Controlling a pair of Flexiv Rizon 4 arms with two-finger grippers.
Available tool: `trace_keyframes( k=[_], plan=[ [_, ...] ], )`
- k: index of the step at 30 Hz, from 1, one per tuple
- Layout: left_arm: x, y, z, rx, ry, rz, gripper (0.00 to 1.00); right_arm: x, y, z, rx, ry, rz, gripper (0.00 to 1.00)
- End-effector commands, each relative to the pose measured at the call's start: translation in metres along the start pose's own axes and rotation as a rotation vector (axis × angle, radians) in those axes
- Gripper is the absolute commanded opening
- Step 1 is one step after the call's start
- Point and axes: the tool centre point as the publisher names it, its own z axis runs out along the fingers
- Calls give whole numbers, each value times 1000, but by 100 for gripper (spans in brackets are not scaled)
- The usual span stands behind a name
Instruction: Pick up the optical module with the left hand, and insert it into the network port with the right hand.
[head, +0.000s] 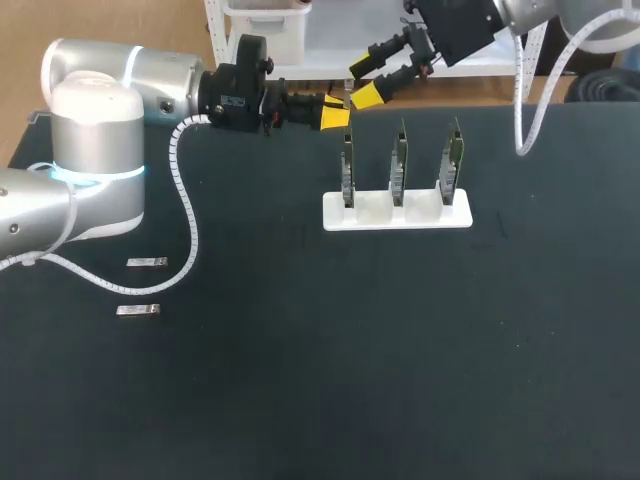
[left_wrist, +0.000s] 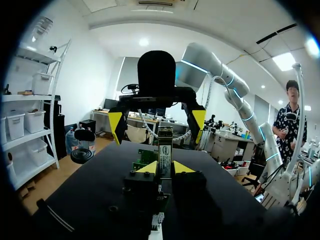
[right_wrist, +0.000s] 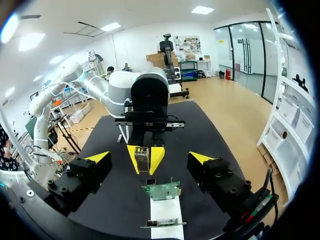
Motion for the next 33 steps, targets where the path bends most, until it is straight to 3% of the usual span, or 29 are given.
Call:
trace_keyframes(
  k=[1,27,28,29,30,33],
  plan=[
    [0,1,0,1,1,0,0,-3,0,4,-1,-6,0,100],
    [0,1,0,1,1,0,0,-10,2,9,-2,-6,0,100],
    [0,1,0,1,1,0,0,-10,2,9,-4,-7,-3,49],
    [0,1,0,1,1,0,0,-10,1,8,-4,-7,-4,33],
    [0,1,0,1,1,0,0,-10,1,8,-6,-10,-8,0],
    [0,1,0,1,1,0,0,-9,1,7,-5,-11,-9,0]
  ],
)
